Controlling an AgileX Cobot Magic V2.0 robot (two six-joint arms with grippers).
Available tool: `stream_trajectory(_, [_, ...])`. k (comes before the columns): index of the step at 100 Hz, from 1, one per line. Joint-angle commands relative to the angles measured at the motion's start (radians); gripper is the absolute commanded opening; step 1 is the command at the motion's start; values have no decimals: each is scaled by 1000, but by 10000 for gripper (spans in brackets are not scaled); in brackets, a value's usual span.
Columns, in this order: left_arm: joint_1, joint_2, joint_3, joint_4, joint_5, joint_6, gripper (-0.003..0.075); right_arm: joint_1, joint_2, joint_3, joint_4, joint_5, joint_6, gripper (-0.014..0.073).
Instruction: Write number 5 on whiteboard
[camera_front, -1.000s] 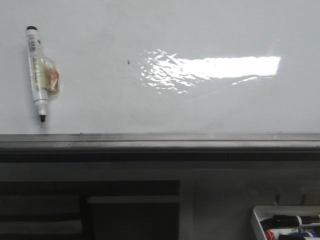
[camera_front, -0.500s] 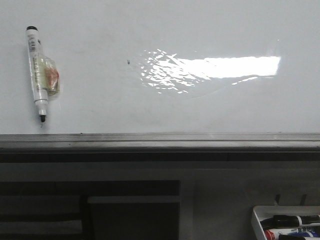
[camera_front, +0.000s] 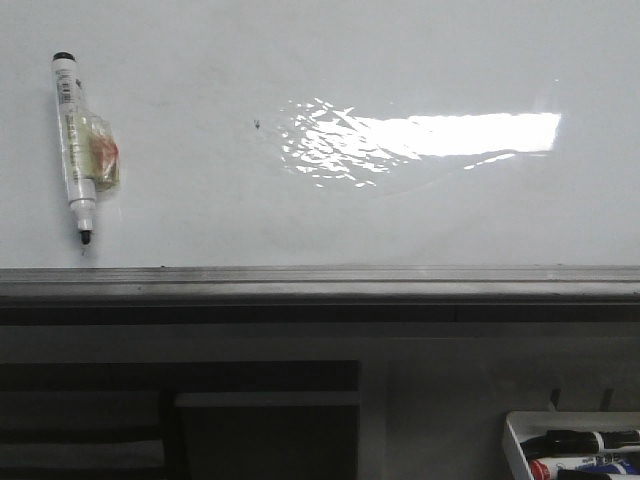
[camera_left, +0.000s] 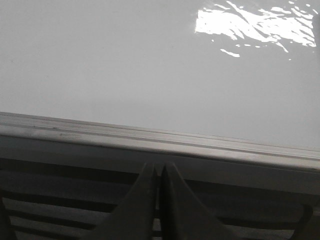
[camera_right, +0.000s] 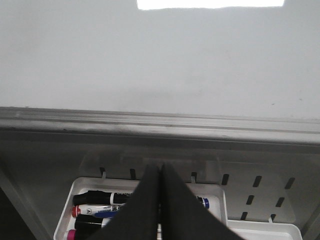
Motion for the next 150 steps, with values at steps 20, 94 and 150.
stream_trajectory(20, [-6,-28,18,6,-71,-5,-20,-3,-19,26,-10,-26,1,-62])
stream_trajectory(94, [-6,-28,18,-10,-152,-5,-20,-3,-19,26,-10,-206,1,-62])
stream_trajectory(150, [-8,-22,-17,-11,-331,-5,-21,-3,-14,1,96,-168,1,-61])
